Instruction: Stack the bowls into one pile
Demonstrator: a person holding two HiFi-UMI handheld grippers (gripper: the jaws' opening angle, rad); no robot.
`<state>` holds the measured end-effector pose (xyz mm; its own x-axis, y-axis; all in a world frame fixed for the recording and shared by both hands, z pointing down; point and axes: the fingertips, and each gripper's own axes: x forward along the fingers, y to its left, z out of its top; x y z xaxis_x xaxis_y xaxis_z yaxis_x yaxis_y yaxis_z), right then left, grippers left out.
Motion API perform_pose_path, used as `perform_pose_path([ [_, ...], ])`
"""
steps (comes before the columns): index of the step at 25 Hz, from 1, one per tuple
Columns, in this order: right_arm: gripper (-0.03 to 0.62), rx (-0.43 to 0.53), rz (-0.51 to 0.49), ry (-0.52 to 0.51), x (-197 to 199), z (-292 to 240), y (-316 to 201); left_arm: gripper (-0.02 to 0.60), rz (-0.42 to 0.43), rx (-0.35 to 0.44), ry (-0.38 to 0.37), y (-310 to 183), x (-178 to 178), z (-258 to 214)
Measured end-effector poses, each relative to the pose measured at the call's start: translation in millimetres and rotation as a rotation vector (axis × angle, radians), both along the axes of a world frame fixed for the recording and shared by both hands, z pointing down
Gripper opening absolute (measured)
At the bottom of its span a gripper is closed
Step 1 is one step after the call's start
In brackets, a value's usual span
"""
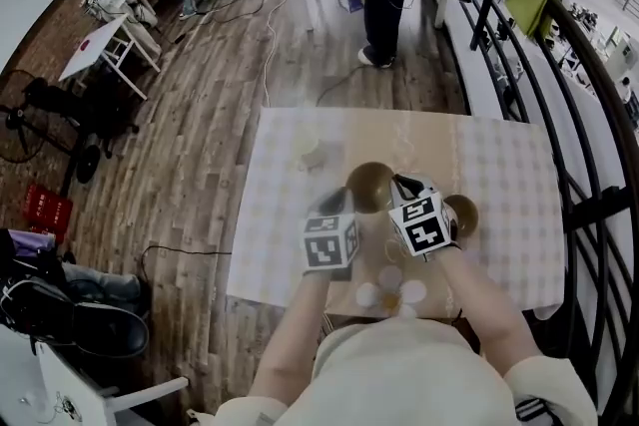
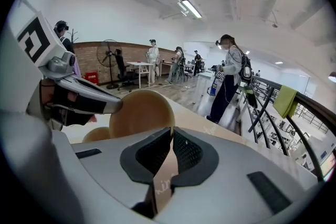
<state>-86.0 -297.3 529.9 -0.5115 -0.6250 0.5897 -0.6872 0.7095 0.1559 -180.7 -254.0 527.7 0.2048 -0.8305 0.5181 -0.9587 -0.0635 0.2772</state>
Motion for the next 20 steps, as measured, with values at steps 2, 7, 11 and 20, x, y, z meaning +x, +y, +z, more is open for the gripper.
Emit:
perform_pose_path([
  [2, 0.012, 0.002, -0.024, -0.006, -7.1, -0.5, 6.8, 0.009, -0.027, 0.004, -0.002, 9.5, -5.7, -1.0],
  [7, 0.011, -0.003, -0.090, -0.017, -32.5, 1.8, 22.5, 0.009, -0.103, -0.002, -0.002, 32.0, -28.1, 2.6],
  [11, 0.011, -0.005, -0.139, -0.022, -51.6, 4.3, 34.9, 0.009, -0.154, -0.009, -0.002, 48.8, -44.5, 6.2],
  [20, 0.008, -0.038, -0.221, -0.014, -77.7, 20.6, 56.7, 0.009, -0.224, -0.050, 0.010, 78.0, -65.1, 25.3],
])
